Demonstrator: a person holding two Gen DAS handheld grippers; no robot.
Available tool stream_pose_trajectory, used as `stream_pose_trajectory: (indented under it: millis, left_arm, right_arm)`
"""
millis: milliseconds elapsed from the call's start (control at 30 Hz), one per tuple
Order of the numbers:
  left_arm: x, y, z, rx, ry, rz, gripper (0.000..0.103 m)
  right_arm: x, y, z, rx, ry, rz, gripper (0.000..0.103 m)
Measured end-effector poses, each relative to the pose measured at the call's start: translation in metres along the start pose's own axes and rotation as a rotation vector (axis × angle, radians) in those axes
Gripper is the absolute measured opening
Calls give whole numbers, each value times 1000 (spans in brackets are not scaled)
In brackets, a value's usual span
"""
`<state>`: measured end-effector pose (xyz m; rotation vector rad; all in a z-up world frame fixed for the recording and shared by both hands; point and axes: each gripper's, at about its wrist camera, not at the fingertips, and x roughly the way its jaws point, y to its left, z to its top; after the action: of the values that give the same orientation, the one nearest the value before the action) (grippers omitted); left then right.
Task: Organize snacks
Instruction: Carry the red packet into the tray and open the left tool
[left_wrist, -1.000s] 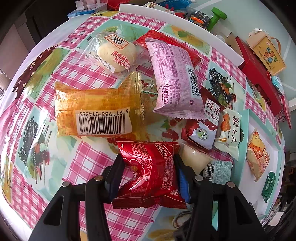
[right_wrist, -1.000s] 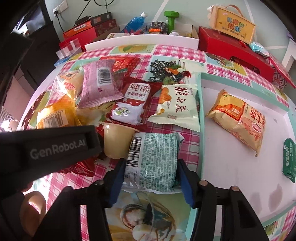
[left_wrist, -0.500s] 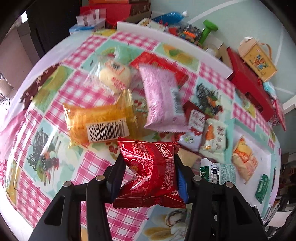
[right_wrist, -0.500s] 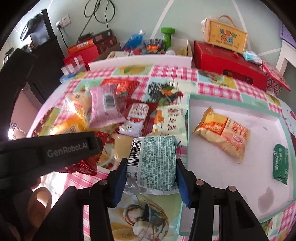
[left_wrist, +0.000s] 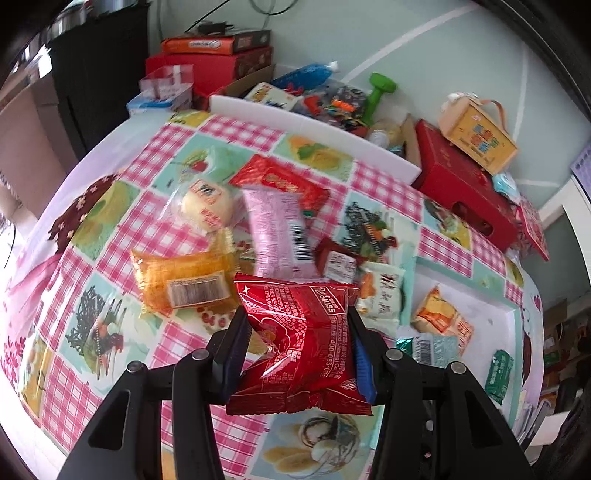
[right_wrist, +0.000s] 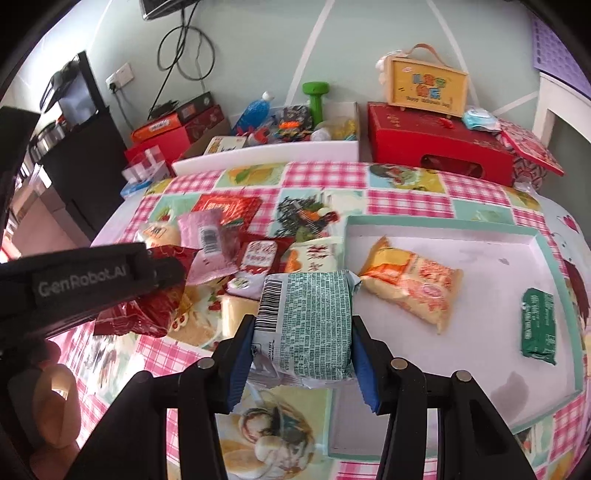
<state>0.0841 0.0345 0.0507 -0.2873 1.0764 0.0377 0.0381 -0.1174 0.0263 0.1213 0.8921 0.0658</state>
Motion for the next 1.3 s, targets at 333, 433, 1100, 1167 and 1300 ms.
stream_pose_trajectory:
  millis: [333,433,1100,1167,1300]
  left_arm:
    - [4,-81,-24,195,38,-144,52]
    - [8,-108,-37,264,62,-174,52]
    - [61,-153,-70,435,196,-131,52]
    - [63,-154,-72,442,202,-129,52]
    - [67,-158,-76,459,214,-128,52]
  right_arm:
    - [-24,-108,-8,209,-11,-155,52]
    - [-26,-140,-17,276,12,-202,52]
    - [-4,-168,-30,322,101,-231,52]
    - [-4,-170,-30,330,101,-231,53]
    - [-5,-174,-31,340,107,-245,53]
